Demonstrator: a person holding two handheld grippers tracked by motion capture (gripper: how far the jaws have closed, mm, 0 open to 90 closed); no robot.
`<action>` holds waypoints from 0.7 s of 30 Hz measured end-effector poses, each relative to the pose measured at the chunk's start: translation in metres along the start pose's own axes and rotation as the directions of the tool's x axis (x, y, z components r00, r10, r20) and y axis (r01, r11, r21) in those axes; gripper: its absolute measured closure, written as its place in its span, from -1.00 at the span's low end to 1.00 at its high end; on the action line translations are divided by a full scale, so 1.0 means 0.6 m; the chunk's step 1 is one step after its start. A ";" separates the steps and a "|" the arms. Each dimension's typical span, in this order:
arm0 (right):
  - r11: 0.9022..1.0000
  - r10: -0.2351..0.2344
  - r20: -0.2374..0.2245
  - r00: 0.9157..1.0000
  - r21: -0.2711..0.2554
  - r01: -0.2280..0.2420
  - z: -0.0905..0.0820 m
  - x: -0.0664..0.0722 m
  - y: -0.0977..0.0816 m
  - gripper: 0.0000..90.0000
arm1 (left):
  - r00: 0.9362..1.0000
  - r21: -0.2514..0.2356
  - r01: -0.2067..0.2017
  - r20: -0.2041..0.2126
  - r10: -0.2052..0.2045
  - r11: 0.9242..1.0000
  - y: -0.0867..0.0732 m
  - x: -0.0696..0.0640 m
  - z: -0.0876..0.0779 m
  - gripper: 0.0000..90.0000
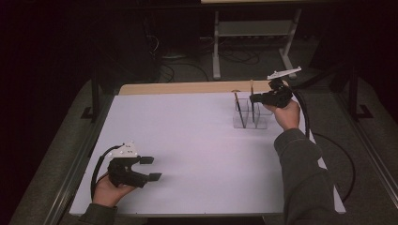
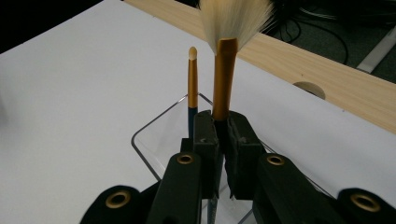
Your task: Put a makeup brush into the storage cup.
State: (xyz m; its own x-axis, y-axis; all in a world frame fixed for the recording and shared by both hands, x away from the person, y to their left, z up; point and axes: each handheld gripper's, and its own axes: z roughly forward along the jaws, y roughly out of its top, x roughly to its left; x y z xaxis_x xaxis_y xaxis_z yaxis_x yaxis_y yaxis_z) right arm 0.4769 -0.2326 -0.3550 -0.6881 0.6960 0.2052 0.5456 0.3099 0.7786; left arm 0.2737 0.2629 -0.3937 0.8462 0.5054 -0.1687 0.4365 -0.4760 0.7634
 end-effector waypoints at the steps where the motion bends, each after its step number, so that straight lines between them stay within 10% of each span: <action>1: 1.000 0.005 0.000 1.000 -0.002 -0.005 0.000 0.000 -0.001 0.85 | 1.000 0.000 -0.001 0.000 0.001 1.000 0.000 0.000 0.000 -0.37; 21: 1.000 0.019 0.013 1.000 0.014 -0.019 0.007 -0.007 -0.025 0.84 | 1.000 0.005 0.009 0.002 -0.009 1.000 -0.001 0.000 0.001 -0.37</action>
State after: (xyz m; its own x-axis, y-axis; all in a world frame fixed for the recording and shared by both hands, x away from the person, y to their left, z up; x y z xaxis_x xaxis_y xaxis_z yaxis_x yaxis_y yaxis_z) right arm 0.4738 -0.2374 -0.3698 -0.6714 0.7100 0.2124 0.5654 0.3056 0.7661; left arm 0.2736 0.2626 -0.3946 0.8429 0.5083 -0.1764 0.4456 -0.4755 0.7585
